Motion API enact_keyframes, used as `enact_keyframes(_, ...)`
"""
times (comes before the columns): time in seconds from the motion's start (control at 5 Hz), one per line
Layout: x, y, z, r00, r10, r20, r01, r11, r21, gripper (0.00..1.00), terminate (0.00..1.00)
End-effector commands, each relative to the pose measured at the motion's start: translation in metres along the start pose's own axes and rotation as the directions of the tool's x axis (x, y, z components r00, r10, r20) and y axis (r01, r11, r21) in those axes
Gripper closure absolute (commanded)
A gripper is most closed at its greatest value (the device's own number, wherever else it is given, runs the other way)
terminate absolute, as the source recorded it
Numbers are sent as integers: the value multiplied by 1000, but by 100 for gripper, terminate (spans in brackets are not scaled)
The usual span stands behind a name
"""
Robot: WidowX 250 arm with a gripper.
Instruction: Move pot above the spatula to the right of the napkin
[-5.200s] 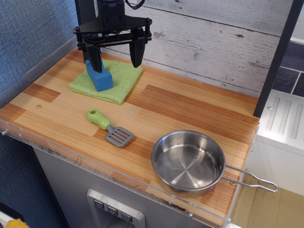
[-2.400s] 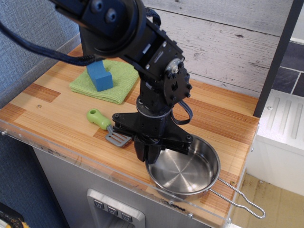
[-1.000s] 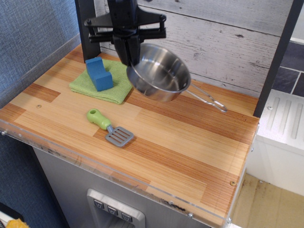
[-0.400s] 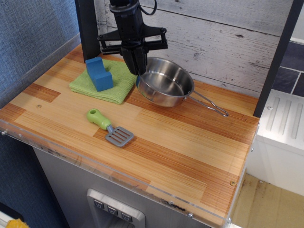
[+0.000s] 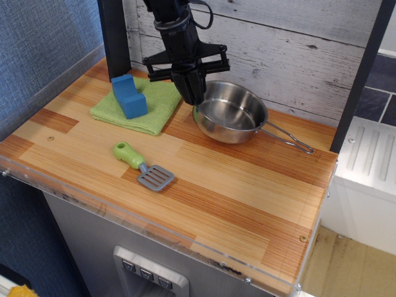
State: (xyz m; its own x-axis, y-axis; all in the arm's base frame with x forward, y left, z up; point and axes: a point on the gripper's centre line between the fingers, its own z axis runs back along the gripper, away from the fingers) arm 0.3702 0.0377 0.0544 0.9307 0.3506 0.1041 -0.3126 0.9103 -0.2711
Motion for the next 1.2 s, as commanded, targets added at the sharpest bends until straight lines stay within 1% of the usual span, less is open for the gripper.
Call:
enact_keyframes(0.0,3,10,-2,1000,-3,22,4,999,-46,100,0)
enact_keyframes(0.2,1,12,-8,1000,-5,13,6,998,-62,100,0)
enact_keyframes(0.4,-1,13,-15,1000,-10,-10,10,997,-81,100,0)
enact_keyframes(0.6,-1,15,-16,999,8,-34,-10,997,-74,0,0)
enact_keyframes(1.0,-4,12,-14,999,-10,-31,9,999,-40,0,0)
